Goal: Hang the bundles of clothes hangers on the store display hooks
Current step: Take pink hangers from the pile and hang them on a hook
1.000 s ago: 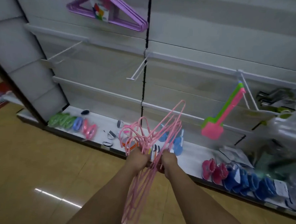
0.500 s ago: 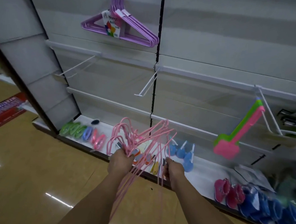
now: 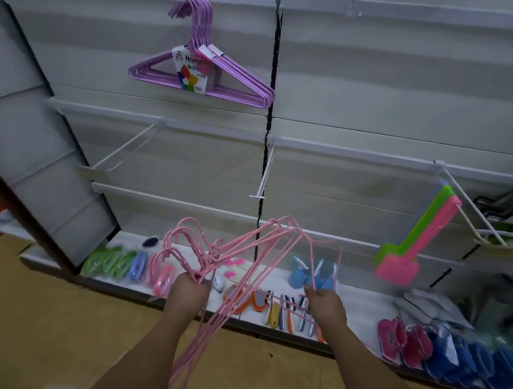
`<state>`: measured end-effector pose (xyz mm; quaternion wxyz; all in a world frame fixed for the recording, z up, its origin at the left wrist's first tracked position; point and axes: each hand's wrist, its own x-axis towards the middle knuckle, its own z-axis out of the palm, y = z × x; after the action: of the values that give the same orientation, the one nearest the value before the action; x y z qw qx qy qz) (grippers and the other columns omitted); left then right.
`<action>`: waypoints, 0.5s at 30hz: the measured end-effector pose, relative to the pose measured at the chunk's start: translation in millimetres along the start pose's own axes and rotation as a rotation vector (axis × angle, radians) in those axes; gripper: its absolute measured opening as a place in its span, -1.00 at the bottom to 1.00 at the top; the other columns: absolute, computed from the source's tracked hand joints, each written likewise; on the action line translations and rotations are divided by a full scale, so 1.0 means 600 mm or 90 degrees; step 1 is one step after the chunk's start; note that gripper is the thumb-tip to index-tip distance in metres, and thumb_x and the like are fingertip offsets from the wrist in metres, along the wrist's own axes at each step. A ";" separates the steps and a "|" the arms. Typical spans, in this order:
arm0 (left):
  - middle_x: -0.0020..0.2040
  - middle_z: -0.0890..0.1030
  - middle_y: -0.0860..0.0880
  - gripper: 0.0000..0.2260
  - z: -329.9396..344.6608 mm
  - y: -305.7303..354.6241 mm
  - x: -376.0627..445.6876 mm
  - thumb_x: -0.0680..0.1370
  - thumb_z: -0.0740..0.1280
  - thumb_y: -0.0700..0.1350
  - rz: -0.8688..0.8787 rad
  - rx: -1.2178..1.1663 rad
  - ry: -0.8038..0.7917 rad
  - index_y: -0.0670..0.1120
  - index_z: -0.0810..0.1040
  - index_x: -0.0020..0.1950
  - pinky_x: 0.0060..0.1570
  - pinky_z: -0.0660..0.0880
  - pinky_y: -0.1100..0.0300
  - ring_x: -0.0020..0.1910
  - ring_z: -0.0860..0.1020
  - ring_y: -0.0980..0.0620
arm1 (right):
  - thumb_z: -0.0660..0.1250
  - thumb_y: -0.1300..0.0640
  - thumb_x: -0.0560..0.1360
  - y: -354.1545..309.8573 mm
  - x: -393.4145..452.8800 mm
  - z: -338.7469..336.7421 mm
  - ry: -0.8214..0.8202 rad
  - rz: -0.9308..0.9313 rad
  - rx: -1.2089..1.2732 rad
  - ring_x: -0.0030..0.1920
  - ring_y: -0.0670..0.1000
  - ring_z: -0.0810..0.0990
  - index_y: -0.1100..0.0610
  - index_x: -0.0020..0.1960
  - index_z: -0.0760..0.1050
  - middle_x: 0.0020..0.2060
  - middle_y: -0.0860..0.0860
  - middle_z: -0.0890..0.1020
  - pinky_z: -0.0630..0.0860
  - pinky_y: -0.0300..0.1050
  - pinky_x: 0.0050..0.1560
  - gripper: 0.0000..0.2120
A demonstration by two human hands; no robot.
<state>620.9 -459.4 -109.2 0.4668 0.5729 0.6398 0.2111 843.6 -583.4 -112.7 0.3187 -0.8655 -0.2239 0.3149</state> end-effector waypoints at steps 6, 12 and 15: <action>-0.34 0.58 -0.05 -0.83 0.000 -0.013 0.041 0.55 0.33 0.01 0.061 0.065 -0.065 -0.05 0.58 -0.15 -0.31 0.42 0.21 -0.33 0.54 -0.03 | 0.16 0.19 0.55 -0.034 -0.031 0.076 -0.194 0.161 0.246 -0.38 0.04 0.46 0.18 -0.31 0.43 -0.44 0.09 0.51 0.41 -0.08 -0.20 -0.73; -0.27 0.67 -0.07 -0.89 0.045 -0.042 0.042 0.37 0.41 -0.09 0.033 0.075 -0.228 -0.06 0.61 -0.13 -0.15 0.62 0.02 -0.27 0.65 -0.07 | 0.10 0.29 0.51 -0.084 -0.079 0.154 -0.242 0.191 0.361 -0.42 0.05 0.46 0.18 -0.34 0.42 -0.48 0.08 0.52 0.33 -0.17 -0.38 -0.72; -0.29 0.64 -0.07 -0.91 0.049 -0.045 0.029 0.43 0.42 -0.22 0.025 0.034 -0.262 -0.15 0.61 -0.07 -0.31 0.57 0.14 -0.37 0.59 0.00 | 0.08 0.17 0.55 -0.096 -0.076 0.154 -0.189 0.174 0.387 -0.47 0.02 0.44 0.15 -0.34 0.44 -0.50 0.04 0.52 0.39 -0.16 -0.34 -0.68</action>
<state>632.6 -458.0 -151.0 0.5679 0.6284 0.5252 0.0819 737.2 -531.9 -109.6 0.4804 -0.6980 -0.0458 0.5291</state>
